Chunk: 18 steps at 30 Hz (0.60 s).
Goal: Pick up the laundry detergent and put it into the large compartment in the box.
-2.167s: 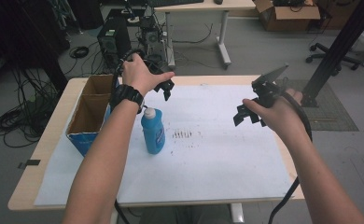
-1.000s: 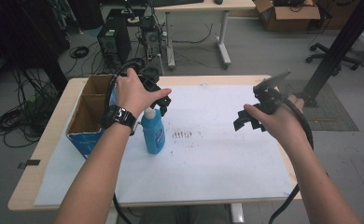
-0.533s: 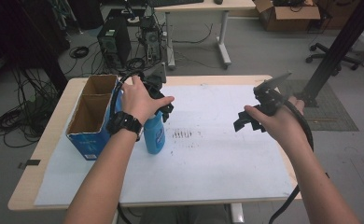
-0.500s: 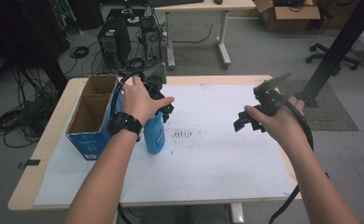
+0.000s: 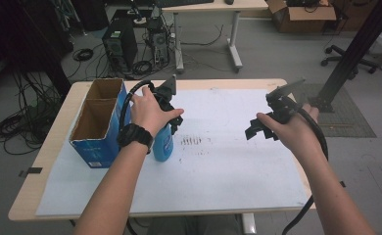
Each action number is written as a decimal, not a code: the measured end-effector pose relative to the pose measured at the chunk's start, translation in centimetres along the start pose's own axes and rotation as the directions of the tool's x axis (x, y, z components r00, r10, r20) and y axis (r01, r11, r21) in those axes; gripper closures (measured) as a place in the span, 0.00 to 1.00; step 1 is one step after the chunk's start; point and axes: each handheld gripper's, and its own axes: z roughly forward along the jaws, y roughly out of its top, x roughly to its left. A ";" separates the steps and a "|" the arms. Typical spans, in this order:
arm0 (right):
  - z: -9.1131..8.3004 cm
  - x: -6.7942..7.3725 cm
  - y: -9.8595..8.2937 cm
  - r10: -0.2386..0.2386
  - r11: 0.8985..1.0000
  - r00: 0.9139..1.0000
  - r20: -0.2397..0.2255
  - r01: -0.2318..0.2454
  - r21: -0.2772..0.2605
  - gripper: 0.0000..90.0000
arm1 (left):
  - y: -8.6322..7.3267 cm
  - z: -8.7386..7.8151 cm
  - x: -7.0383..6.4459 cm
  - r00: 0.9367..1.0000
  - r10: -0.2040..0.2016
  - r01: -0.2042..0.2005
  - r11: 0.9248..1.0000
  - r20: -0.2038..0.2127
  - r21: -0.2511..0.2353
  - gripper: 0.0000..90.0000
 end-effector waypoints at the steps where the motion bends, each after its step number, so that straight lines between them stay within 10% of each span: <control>1: 0.0 0.0 0.0 0.002 1.000 1.000 0.001 -0.002 0.002 0.06 | 0.0 0.0 0.0 1.000 0.001 -0.001 1.000 -0.006 0.001 0.07; 18: 0.5 -0.3 -0.2 0.006 1.000 1.000 -0.006 -0.006 0.004 0.06 | 0.4 0.9 -0.2 1.000 -0.008 0.009 1.000 -0.022 0.014 0.12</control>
